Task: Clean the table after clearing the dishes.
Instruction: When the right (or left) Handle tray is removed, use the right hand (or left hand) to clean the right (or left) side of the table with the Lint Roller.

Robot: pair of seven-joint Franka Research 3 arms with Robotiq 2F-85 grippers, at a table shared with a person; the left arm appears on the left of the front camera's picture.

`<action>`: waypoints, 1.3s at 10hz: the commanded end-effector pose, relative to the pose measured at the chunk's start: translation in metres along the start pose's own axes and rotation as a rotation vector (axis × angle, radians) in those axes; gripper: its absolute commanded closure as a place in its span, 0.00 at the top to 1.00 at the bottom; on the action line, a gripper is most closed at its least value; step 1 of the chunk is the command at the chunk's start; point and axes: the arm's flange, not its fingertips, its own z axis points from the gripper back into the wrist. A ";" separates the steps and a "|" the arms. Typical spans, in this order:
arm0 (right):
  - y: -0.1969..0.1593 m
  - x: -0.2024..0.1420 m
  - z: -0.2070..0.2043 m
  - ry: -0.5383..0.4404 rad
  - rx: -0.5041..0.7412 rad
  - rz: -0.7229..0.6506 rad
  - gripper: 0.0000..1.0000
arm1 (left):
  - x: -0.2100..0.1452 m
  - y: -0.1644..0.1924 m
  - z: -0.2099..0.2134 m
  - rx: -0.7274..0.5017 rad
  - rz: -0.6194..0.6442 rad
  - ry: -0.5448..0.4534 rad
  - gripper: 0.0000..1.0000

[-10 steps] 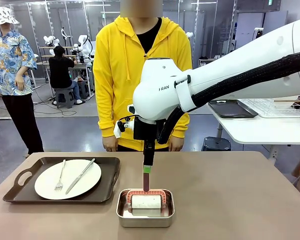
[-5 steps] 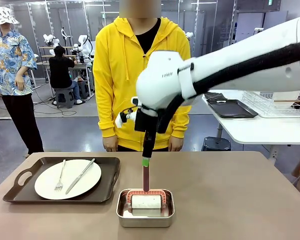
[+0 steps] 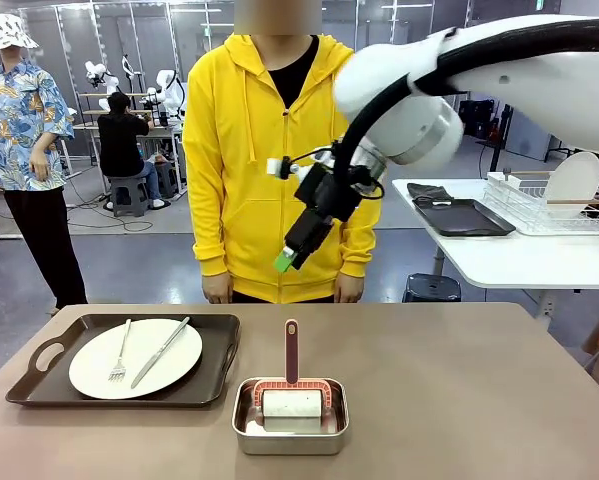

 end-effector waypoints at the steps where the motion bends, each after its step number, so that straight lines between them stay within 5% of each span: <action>1: -0.015 -0.079 0.027 -0.205 0.248 -0.071 1.00 | -0.001 -0.001 0.002 -0.003 -0.007 -0.002 1.00; 5: -0.058 -0.182 0.071 -0.467 0.330 -0.172 1.00 | -0.001 -0.001 0.002 -0.003 -0.007 -0.002 1.00; 9: -0.098 -0.311 0.137 -0.656 0.318 -0.432 1.00 | -0.001 -0.001 0.002 -0.003 -0.007 -0.002 1.00; 13: -0.110 -0.418 0.208 -0.695 0.250 -0.460 1.00 | -0.001 -0.001 0.002 -0.003 -0.007 -0.002 1.00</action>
